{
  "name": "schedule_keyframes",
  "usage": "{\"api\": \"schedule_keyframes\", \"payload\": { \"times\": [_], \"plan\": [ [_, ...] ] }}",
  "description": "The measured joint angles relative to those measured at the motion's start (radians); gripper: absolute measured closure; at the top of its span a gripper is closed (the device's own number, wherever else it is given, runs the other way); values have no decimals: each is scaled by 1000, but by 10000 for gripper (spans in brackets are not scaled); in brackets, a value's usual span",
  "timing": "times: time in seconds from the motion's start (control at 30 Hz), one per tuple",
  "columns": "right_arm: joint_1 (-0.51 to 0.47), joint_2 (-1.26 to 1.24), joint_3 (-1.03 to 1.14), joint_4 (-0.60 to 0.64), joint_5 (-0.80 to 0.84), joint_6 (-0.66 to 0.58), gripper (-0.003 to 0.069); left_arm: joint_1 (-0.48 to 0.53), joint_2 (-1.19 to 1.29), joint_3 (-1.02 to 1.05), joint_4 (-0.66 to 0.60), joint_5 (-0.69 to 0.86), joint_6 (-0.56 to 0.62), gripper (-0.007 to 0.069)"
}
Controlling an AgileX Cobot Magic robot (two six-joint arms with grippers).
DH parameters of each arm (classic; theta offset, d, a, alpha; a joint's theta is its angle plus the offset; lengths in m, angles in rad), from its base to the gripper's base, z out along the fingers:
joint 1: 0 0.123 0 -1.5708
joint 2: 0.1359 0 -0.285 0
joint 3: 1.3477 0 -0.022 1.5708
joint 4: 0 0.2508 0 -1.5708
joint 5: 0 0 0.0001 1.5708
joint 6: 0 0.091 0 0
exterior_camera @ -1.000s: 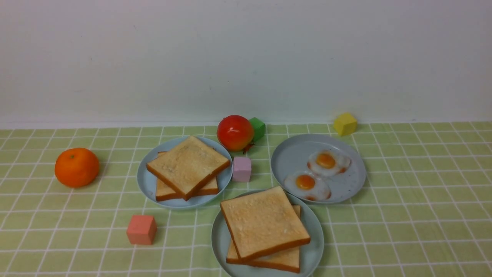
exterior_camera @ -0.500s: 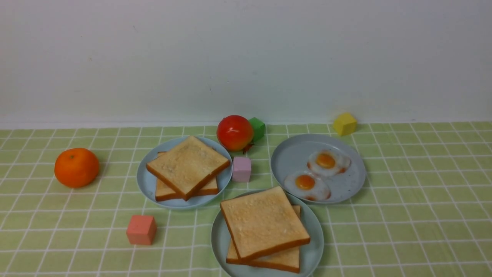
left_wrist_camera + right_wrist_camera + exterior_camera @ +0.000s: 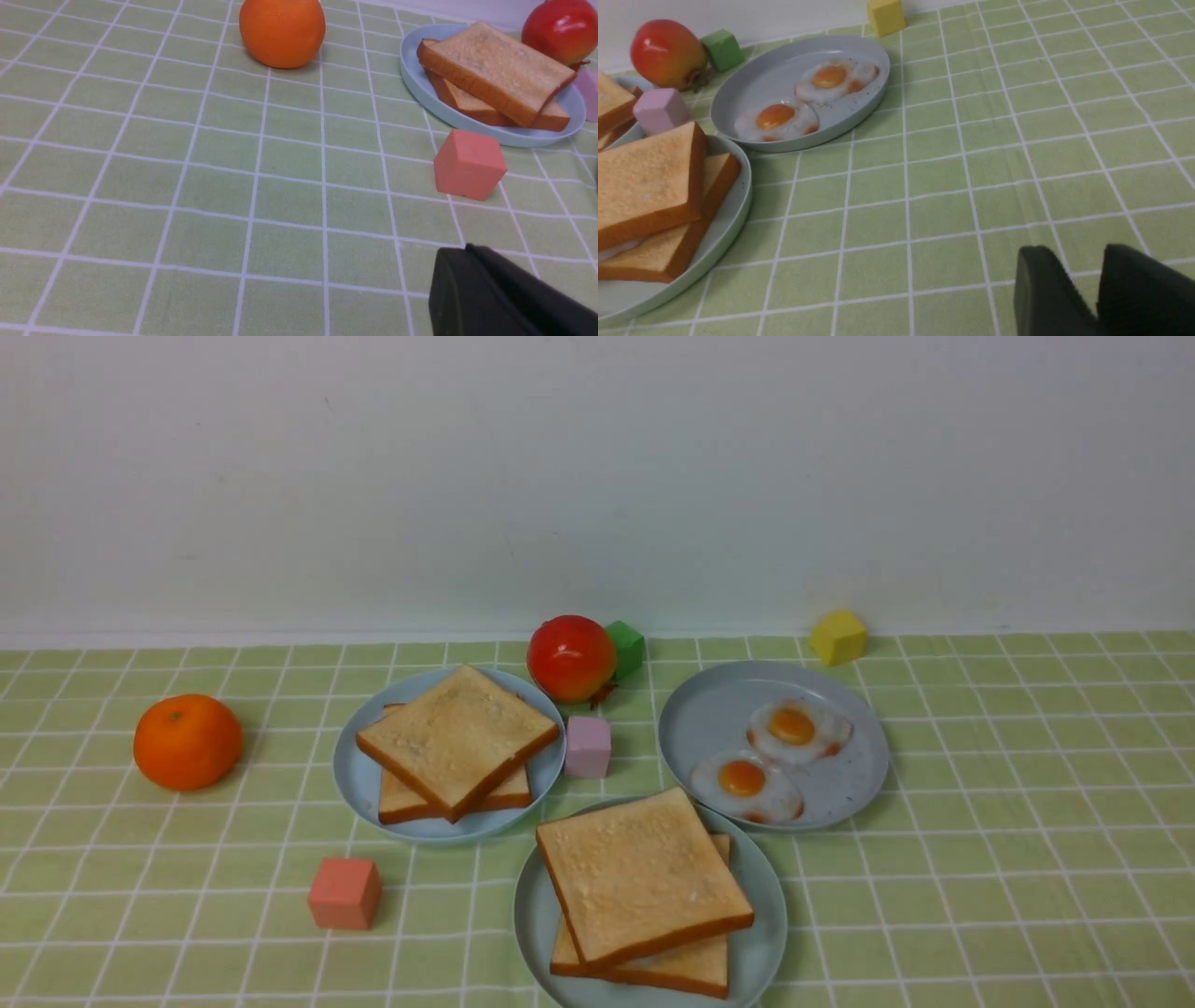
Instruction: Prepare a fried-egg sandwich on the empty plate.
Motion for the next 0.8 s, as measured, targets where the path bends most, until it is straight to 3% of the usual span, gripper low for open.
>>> {"api": "schedule_keyframes", "payload": {
  "times": [0.8],
  "plan": [
    [0,0,1,-1,-6,0,424,0,0,0,0,1,0,599]
  ]
}}
